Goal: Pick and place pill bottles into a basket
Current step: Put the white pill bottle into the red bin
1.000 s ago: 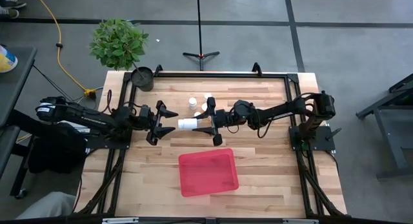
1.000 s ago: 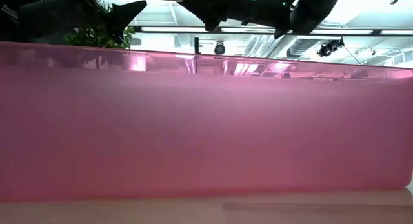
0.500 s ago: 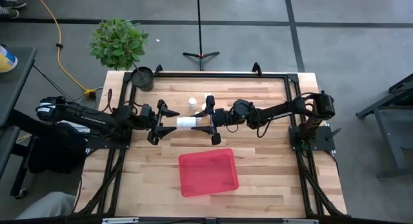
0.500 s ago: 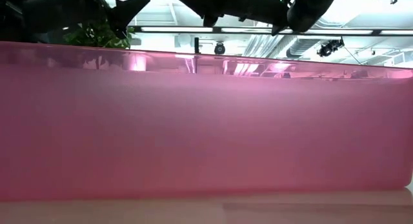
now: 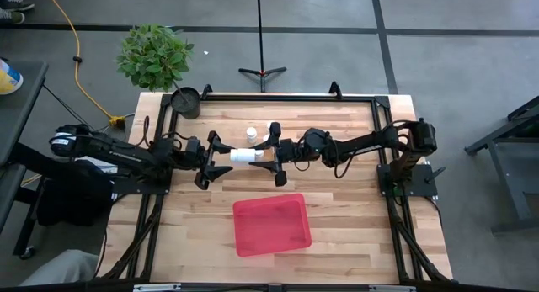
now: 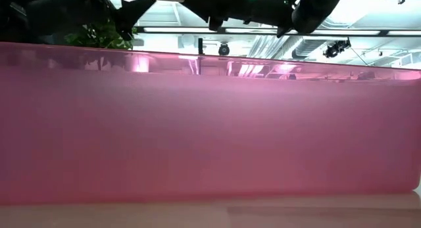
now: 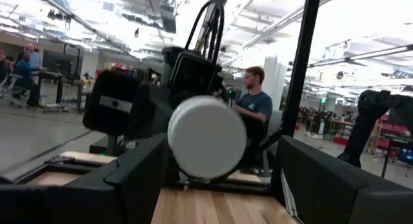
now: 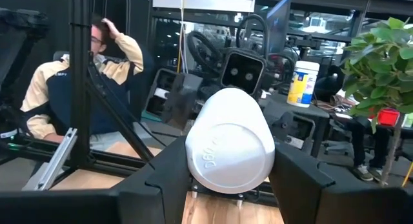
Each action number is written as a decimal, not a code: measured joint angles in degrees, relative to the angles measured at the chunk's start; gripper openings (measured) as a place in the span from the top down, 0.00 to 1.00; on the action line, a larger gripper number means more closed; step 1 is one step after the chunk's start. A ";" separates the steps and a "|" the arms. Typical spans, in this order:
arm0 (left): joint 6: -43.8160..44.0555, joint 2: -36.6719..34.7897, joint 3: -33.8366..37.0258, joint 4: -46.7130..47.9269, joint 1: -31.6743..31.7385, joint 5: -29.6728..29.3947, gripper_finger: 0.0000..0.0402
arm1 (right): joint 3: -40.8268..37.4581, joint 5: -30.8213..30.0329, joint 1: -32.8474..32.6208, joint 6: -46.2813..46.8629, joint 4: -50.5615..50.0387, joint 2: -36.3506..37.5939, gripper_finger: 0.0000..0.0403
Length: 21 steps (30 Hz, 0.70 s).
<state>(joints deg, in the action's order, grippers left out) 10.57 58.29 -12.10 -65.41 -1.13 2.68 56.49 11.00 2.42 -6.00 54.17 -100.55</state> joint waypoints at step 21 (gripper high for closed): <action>-2.98 9.68 -6.93 -0.70 0.00 0.85 0.18 | 0.02 0.24 -0.17 1.01 -2.47 0.15 0.57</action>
<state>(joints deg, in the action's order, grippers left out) 7.59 67.96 -19.03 -66.11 -1.13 3.53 56.51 11.25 2.24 -4.99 51.71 -100.40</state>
